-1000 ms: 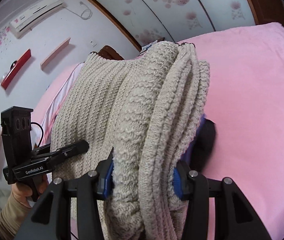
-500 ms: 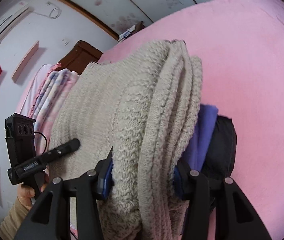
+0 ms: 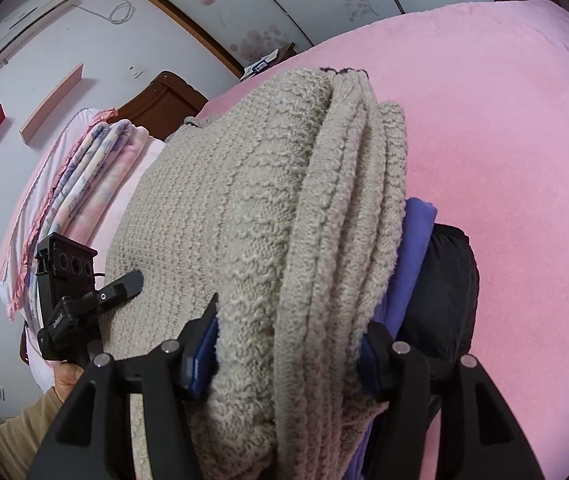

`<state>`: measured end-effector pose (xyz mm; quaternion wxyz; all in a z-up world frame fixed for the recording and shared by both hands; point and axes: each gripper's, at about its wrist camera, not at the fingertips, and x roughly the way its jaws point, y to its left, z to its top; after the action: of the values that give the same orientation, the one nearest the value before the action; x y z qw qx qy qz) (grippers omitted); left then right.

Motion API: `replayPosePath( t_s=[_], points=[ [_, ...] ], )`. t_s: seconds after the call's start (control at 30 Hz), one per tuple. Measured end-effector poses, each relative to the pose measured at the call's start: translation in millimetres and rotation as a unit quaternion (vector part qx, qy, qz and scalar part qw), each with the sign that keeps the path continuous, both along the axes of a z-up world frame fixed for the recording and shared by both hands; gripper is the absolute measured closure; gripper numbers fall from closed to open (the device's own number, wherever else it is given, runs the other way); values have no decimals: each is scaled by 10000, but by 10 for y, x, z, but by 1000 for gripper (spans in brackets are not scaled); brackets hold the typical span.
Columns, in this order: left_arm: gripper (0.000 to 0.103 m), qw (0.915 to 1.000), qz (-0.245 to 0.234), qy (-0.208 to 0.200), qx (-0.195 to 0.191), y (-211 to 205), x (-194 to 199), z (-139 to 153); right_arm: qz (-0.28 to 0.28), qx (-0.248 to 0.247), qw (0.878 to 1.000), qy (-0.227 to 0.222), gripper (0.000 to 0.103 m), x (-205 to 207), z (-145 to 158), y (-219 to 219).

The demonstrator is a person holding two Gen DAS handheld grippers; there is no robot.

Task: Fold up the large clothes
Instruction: 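Carry the cardigan with both grippers onto the purple and black clothes stack, then open both grippers and withdraw them from the stacked cardigan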

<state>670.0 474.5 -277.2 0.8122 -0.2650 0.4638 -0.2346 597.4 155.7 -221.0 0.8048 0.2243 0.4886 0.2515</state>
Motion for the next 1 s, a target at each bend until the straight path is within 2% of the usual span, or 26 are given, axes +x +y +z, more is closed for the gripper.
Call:
replayPosePath(
  t_s=[0.17, 0.3, 0.37, 0.57, 0.67, 0.73, 0.83, 1.0],
  points=[
    [3, 9999, -54, 22, -115, -13, 10, -94, -40, 162, 9999, 32, 40, 3, -157, -36],
    [2, 9999, -61, 107, -76, -21, 24, -80, -18, 93, 10000, -32, 35, -21, -121, -23],
    [2, 9998, -58, 112, 129, -54, 26, 14, -39, 35, 10000, -66, 30, -37, -48, -22],
    [2, 9950, 118, 35, 989, -139, -12, 296, -87, -177, 9996, -204, 28, -114, 207, 15],
    [2, 9927, 215, -116, 1183, -153, -75, 445, -180, -145, 9996, -187, 25, -146, 281, -9],
    [2, 9910, 241, -173, 1306, -163, -132, 482, -203, -316, 9990, -223, 24, -171, 336, 2],
    [2, 9867, 273, -223, 1585, -194, -232, 566, -167, -649, 9969, -411, 24, -240, 431, 33],
    [2, 9803, 409, -377, 1897, -268, -481, 829, -112, -933, 9926, -771, 24, -410, 678, 68]
  ],
)
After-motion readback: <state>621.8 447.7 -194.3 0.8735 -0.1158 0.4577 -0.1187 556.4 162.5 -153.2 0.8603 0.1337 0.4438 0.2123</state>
